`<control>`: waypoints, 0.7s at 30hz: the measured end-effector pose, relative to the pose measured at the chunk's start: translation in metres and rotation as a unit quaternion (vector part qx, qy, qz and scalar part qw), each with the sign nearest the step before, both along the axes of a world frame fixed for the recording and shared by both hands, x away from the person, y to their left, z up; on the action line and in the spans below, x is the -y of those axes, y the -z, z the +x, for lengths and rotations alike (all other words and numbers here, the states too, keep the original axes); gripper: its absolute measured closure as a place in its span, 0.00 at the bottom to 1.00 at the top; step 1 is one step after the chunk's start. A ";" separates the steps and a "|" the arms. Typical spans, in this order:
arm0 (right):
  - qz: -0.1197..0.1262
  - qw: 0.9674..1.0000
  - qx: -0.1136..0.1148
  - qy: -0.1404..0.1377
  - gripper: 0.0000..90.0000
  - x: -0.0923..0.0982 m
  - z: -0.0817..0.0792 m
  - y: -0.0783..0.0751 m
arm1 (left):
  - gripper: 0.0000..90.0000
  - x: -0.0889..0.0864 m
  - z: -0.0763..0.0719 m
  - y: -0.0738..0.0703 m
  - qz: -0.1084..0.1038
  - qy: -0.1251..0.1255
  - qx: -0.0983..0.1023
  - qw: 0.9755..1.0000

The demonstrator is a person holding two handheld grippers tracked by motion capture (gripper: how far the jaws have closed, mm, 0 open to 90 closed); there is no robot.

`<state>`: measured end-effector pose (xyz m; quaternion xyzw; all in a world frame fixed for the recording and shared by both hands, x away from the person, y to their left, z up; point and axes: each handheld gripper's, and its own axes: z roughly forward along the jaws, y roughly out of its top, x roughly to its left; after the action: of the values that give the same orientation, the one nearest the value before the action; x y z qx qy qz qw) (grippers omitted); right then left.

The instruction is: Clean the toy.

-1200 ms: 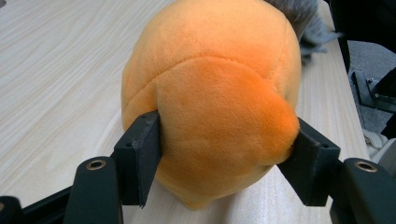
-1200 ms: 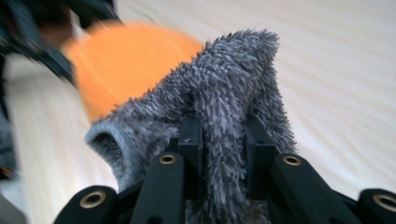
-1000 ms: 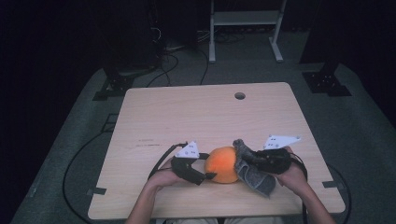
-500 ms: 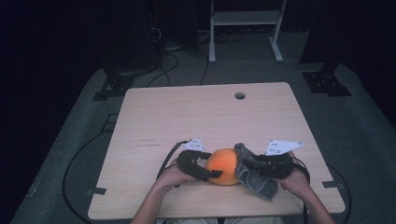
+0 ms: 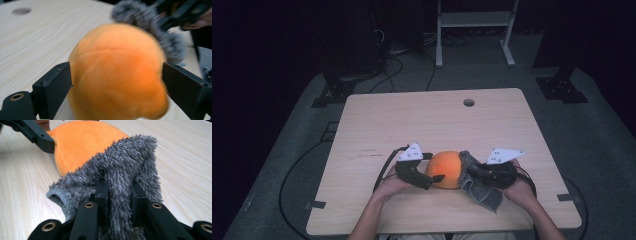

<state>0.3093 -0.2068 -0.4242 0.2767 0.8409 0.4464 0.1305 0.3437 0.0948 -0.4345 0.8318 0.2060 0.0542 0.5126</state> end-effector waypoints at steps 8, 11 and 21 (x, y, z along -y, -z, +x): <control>0.031 0.999 0.031 -0.027 0.80 -0.014 -0.008 -0.028 | 0.22 0.001 -0.010 0.006 0.033 0.055 0.025 0.998; 0.018 0.999 0.034 -0.031 0.80 -0.022 -0.003 -0.028 | 0.19 -0.002 -0.009 0.004 0.031 0.059 0.015 0.998; 0.026 0.999 0.020 -0.037 0.80 -0.017 -0.006 -0.010 | 0.08 0.002 0.000 0.008 0.019 0.025 -0.048 0.998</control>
<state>0.3036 -0.1902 -0.4146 0.2399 0.8356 0.4784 0.1237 0.3433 0.0932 -0.4424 0.8480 0.2083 0.0053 0.4873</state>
